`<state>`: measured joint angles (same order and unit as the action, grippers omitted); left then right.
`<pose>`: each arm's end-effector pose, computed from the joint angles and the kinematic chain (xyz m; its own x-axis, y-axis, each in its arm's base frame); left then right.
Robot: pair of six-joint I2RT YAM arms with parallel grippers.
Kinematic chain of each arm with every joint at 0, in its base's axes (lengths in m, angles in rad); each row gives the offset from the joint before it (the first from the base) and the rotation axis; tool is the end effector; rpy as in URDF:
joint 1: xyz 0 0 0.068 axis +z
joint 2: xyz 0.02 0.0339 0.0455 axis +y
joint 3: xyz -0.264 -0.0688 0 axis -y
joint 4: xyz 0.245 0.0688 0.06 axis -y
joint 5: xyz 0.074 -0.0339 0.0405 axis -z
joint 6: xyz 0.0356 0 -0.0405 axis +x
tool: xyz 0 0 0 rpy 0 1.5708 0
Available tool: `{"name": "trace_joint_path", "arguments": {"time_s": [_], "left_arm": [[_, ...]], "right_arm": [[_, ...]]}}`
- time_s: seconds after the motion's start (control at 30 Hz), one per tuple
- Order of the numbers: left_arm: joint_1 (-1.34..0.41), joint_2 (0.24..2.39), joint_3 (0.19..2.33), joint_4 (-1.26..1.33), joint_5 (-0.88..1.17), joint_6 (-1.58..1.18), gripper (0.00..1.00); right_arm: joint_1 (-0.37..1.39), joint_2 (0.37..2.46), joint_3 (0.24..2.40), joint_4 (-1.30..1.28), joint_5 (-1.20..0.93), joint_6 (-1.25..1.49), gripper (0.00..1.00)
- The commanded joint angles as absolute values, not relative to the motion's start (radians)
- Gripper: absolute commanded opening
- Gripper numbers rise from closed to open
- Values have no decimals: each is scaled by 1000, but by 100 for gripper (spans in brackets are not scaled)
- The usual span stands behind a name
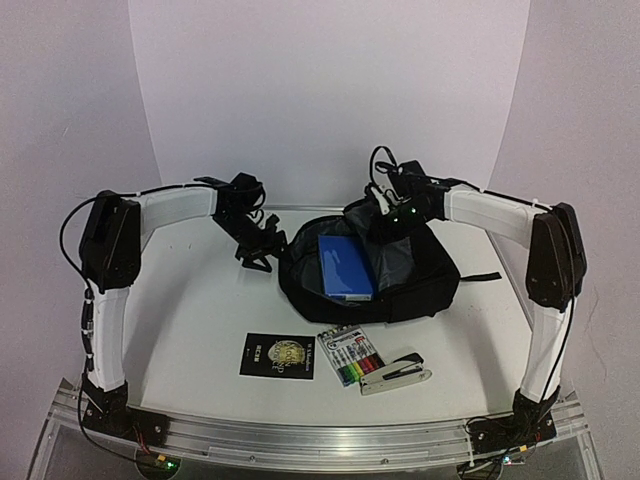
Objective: Pack the student bag
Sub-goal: Adjust the student bag at the center of the board, then pick up the book from the center of the board.
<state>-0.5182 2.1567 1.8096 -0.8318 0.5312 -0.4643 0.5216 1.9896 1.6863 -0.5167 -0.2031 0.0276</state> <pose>0.3879 -0.2419 0.2098 -0.9844 0.1168 -0.1319 0.1726 0.7890 -0.5896 0.3895 0.2321 0.2592 -0.6504 -0.3426 -0.6779 -0.5896 0.7904 0.1662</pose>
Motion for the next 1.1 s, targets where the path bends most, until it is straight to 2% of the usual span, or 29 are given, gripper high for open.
{"name": "trace_joint_path", "arguments": {"time_s": [0.0, 0.07, 0.27, 0.33, 0.43, 0.63, 0.9, 1.07], "left_arm": [[-516, 1976, 1711, -832, 556, -408, 76], [-512, 1931, 1661, -847, 556, -409, 82], [-511, 1745, 1432, -842, 542, -518, 90], [-511, 1691, 1335, -808, 559, -573, 91], [-512, 1602, 1180, -742, 570, -665, 91], [-520, 1476, 957, -656, 547, -785, 89], [-544, 1480, 851, -570, 518, -869, 80], [-549, 1479, 830, -513, 522, -937, 76]], "right_arm": [[498, 1977, 1709, -532, -193, 13, 30], [498, 1967, 1713, -535, -204, 16, 47], [498, 1892, 1730, -550, -331, 15, 89], [498, 1848, 1723, -568, -456, -73, 96], [517, 1782, 1679, -569, -546, -87, 98], [672, 1679, 1512, -568, -553, -178, 95], [863, 1713, 1349, -478, -553, -266, 83], [986, 1808, 1344, -408, -431, -271, 88]]}}
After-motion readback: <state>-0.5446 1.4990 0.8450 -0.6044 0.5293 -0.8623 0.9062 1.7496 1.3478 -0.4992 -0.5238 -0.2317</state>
